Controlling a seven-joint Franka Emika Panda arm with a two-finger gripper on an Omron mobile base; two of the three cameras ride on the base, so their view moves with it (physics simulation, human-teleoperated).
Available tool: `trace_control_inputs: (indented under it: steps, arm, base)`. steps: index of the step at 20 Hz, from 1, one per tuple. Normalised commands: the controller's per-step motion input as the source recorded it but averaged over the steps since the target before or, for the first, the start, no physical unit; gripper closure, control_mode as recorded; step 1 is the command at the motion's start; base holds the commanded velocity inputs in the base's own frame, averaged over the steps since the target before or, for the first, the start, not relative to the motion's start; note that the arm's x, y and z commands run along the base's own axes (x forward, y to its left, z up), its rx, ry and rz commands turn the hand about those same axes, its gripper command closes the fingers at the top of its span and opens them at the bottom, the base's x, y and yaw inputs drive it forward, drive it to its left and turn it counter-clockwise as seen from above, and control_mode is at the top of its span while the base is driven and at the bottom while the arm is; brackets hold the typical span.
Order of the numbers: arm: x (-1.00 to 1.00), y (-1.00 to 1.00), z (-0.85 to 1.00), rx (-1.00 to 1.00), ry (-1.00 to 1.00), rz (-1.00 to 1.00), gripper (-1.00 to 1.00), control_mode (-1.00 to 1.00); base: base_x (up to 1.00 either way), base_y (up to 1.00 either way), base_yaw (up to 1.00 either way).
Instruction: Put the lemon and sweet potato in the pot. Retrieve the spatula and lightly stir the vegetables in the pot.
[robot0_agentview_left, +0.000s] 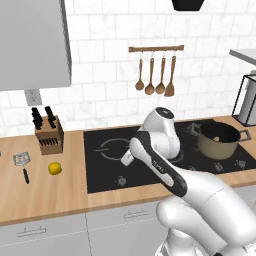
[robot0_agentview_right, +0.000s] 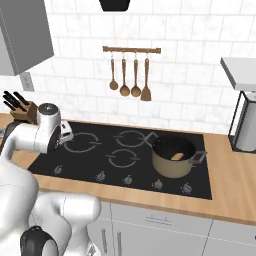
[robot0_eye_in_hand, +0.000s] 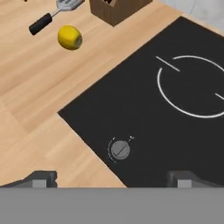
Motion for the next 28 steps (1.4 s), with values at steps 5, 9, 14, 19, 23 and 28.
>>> trace_control_inputs:
  steps: [5, 9, 14, 19, 23, 28]
  arm:
    - [0.44, 1.00, -0.13, 0.07, 0.14, 0.20, -1.00, -1.00]
    - [0.34, 0.99, -0.33, 0.01, 0.03, 0.14, -1.00, -1.00]
    - [0.28, 0.86, -0.38, 0.00, 0.00, 0.10, -1.00, -1.00]
    - [0.27, 0.70, -0.24, 0.00, 0.00, 0.03, -1.00, -1.00]
    - [0.16, 0.63, -0.14, 0.00, 0.00, 0.00, -1.00, -1.00]
    - [0.12, 0.48, -0.17, 0.00, 0.00, 0.00, -1.00, -1.00]
  base:
    - [0.00, 0.00, 0.00]
    - [0.00, 0.00, 0.00]
    - [0.00, 0.00, 0.00]
    - [0.00, 0.00, 0.00]
    - [0.00, 0.00, 0.00]
    - [0.00, 0.00, 0.00]
